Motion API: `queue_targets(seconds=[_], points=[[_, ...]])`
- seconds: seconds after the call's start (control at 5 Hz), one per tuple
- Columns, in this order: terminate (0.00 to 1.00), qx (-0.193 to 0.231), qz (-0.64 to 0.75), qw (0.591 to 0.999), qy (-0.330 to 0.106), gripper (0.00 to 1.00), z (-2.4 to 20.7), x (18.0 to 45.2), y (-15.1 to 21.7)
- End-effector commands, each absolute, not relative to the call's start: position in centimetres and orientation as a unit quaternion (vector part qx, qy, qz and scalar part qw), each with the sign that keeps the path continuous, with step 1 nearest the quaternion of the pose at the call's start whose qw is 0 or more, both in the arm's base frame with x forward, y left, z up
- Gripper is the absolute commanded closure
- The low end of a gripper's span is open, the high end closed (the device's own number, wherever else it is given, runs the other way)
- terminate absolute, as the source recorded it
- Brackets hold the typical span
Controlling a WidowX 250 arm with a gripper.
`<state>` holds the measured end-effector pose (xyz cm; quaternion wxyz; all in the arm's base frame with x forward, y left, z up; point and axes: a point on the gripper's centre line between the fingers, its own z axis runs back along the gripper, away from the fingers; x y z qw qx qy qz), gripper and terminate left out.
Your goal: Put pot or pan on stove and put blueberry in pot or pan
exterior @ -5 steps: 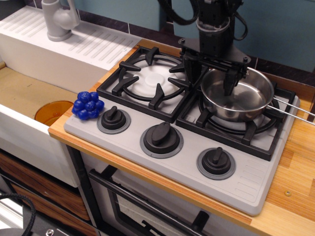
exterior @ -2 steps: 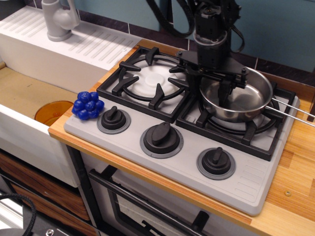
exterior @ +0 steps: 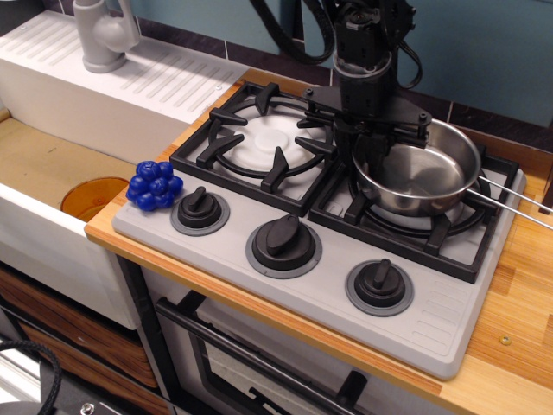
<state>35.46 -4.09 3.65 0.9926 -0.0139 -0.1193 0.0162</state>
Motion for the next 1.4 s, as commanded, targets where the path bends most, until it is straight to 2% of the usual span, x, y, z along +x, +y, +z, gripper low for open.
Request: queue_targets(seconds=[0.0, 0.2, 0.4, 0.8, 1.2], points=[[0.0, 0.021, 0.014, 0.993, -0.117, 1.0, 7.0, 36.3, -5.4], [0.0, 0.022, 0.014, 0.996, -0.089, 1.0, 9.8, 36.9, -5.4], [0.0, 0.025, 0.016, 0.997, -0.072, 1.0, 11.5, 37.1, -5.3], [0.0, 0.015, 0.001, 0.998, -0.056, 1.0, 12.6, 37.8, -3.8], [0.0, 0.003, -0.035, 0.997, -0.066, 1.0, 12.4, 37.8, 0.1]])
